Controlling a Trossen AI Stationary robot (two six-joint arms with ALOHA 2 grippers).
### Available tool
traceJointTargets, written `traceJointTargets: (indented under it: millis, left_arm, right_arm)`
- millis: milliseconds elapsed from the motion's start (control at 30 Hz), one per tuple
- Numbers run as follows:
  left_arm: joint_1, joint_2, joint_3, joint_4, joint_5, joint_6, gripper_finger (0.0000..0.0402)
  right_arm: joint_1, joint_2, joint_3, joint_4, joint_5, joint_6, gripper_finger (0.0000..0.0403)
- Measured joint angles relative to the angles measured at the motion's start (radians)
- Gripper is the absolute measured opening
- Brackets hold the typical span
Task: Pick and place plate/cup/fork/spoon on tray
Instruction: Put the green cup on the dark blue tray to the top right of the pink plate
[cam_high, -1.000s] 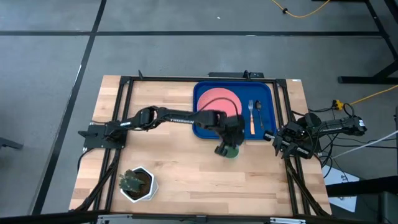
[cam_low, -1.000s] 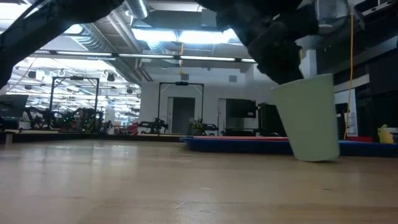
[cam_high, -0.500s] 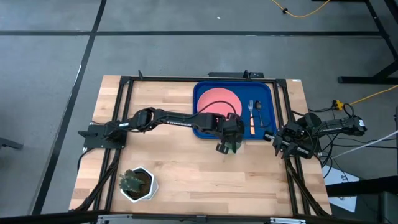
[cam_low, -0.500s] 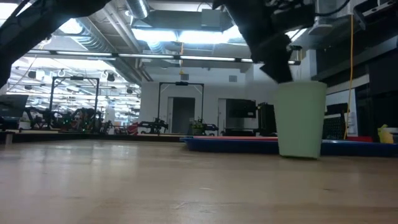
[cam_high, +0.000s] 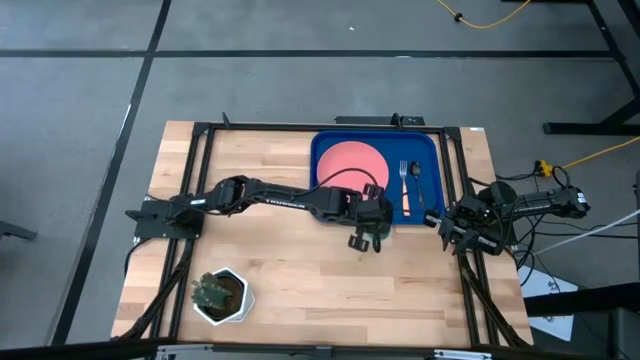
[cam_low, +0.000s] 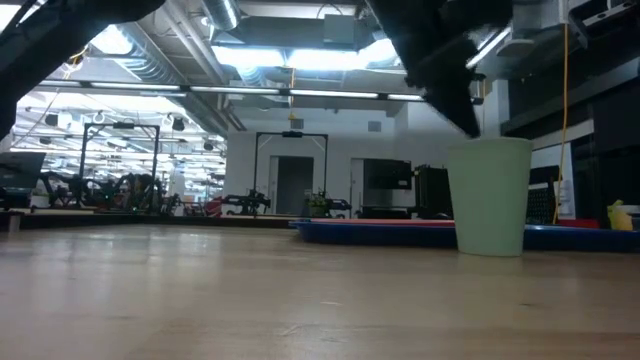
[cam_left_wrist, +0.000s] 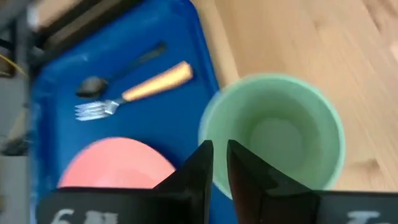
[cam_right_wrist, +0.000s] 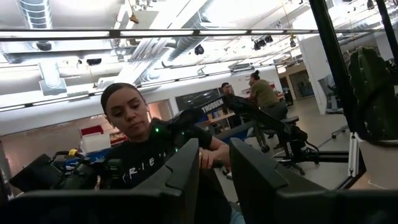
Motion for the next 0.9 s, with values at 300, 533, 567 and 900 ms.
traceJointTargets:
  millis: [300,533,567,900]
  left_arm:
    - [-0.025,-0.181,0.040,-0.302,-0.110,0.084,0.0041]
    - [-0.015,-0.377,0.038,-0.711,0.329,-0.060,0.0041]
    - [-0.016,-0.398,0.038,-0.746,0.357,-0.059,0.0041]
    - [-0.105,-0.629,-0.147,-0.737,0.375,-0.152,0.0041]
  right_arm:
    - [0.000,0.001,0.000,-0.009,0.001,-0.136,0.0095]
    - [0.000,0.011,0.001,-0.045,0.149,-0.285,0.0095]
    - [0.000,0.015,0.001,-0.049,0.195,-0.291,0.0095]
    - [0.000,0.034,0.001,-0.092,0.364,-0.280,0.0095]
